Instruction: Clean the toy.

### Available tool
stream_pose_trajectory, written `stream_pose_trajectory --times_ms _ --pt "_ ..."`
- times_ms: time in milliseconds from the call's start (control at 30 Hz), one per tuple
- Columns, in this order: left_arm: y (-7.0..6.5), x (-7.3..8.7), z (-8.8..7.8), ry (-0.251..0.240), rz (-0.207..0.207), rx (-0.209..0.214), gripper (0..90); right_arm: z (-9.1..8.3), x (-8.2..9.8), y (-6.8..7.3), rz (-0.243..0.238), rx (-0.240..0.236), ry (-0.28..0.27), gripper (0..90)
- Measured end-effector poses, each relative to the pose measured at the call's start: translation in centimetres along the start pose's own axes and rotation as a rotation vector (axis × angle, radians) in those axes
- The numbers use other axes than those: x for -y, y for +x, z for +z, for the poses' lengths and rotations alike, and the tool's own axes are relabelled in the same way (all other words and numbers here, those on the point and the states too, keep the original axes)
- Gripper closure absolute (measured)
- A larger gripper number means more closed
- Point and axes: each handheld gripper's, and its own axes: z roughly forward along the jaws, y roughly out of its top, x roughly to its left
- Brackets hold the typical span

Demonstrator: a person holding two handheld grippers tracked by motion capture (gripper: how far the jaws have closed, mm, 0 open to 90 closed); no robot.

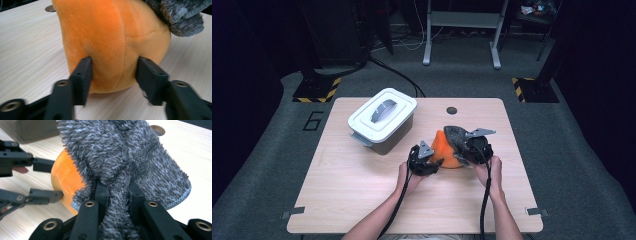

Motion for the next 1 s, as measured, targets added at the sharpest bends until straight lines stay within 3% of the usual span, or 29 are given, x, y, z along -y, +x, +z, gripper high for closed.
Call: stream_pose_trajectory --times_ms 33,100,200,267,333,467,500,667,800,900,1000 --pt "0.0 0.0 0.0 0.010 -0.004 -0.003 64.5 0.0 0.0 -0.1 0.006 -0.002 -0.002 74.9" --pt "0.0 -0.1 -0.1 0.007 -0.014 -0.011 71.8 0.0 0.0 -0.3 -0.017 -0.004 -0.008 75.1" --pt "0.1 -0.4 -0.3 0.012 -0.046 -0.002 77.4 -0.3 -0.1 -0.3 -0.005 -0.006 -0.023 75.3" --pt "0.1 -0.6 -0.5 0.005 -0.066 0.001 78.7 -0.8 -0.2 -0.3 0.012 -0.006 -0.033 75.5" --pt "0.0 -0.8 -0.7 0.003 -0.108 0.014 78.9 -1.3 -0.3 -0.5 0.002 -0.008 -0.041 75.4" --pt "-0.2 -1.1 -1.1 0.004 -0.139 0.023 79.2 -2.4 -0.3 -0.2 0.002 -0.017 -0.062 75.4" --pt "-0.3 -1.2 -1.2 0.006 -0.163 0.026 79.2 -2.6 -0.4 -0.1 -0.010 -0.018 -0.073 75.4" --pt "-0.6 -1.3 -1.4 0.002 -0.190 0.038 79.1 -3.2 -0.8 0.8 -0.024 -0.042 -0.084 75.4" --pt "-1.1 -1.3 -1.4 -0.004 -0.188 0.044 79.1 -2.1 -1.3 2.2 -0.052 -0.080 -0.065 75.3" --pt "-1.0 -1.2 -1.3 0.001 -0.185 0.037 79.2 -0.4 -1.2 2.8 -0.078 -0.039 -0.035 75.4" --pt "-0.5 -0.7 -1.1 -0.005 -0.211 0.040 79.4 0.1 -1.2 2.9 -0.066 -0.036 -0.032 75.5"
